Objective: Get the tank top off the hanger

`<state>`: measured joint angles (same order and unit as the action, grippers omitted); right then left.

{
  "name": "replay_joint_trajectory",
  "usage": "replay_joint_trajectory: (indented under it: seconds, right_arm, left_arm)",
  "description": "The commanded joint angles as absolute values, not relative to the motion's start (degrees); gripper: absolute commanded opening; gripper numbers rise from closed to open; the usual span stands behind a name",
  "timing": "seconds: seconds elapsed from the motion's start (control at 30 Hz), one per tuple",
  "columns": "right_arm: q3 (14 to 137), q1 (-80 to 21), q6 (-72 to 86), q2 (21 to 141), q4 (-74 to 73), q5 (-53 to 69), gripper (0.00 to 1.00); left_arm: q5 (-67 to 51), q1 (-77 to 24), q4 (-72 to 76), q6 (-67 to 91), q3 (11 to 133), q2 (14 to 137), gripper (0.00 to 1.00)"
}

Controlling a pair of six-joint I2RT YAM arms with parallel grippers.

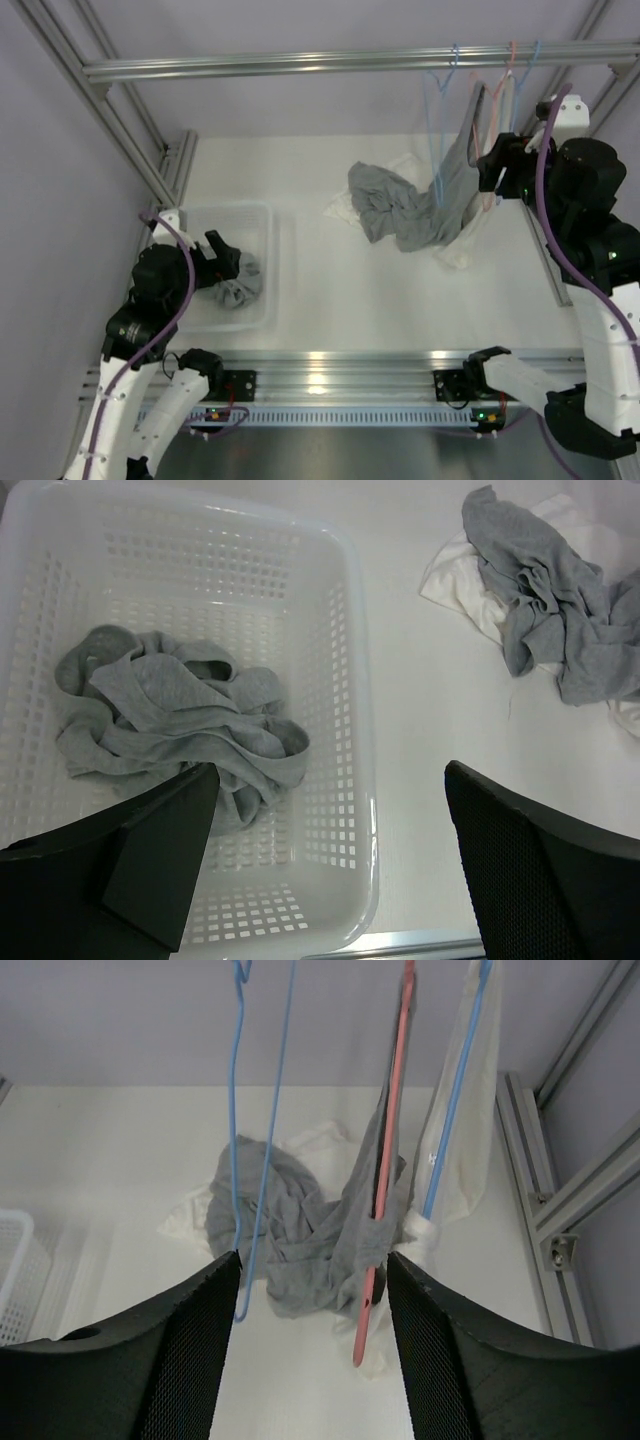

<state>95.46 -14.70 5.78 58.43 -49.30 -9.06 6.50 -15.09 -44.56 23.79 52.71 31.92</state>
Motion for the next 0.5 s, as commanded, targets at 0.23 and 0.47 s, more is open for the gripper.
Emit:
replay_joint_trajectory:
  seconds: [0.23, 0.47]
  right_arm:
    - [107.9, -13.2, 0.5, 70.2, -47.7, -14.9, 0.52]
    - [111.7, -10.6, 0.6, 76.6, -48.5, -12.6, 0.48]
  left_arm:
    - [1.6, -15.1, -40.0, 22.5, 51.1, 33.9, 0.99]
    - [1.1, -16.8, -40.0, 22.4, 50.9, 34.3, 0.99]
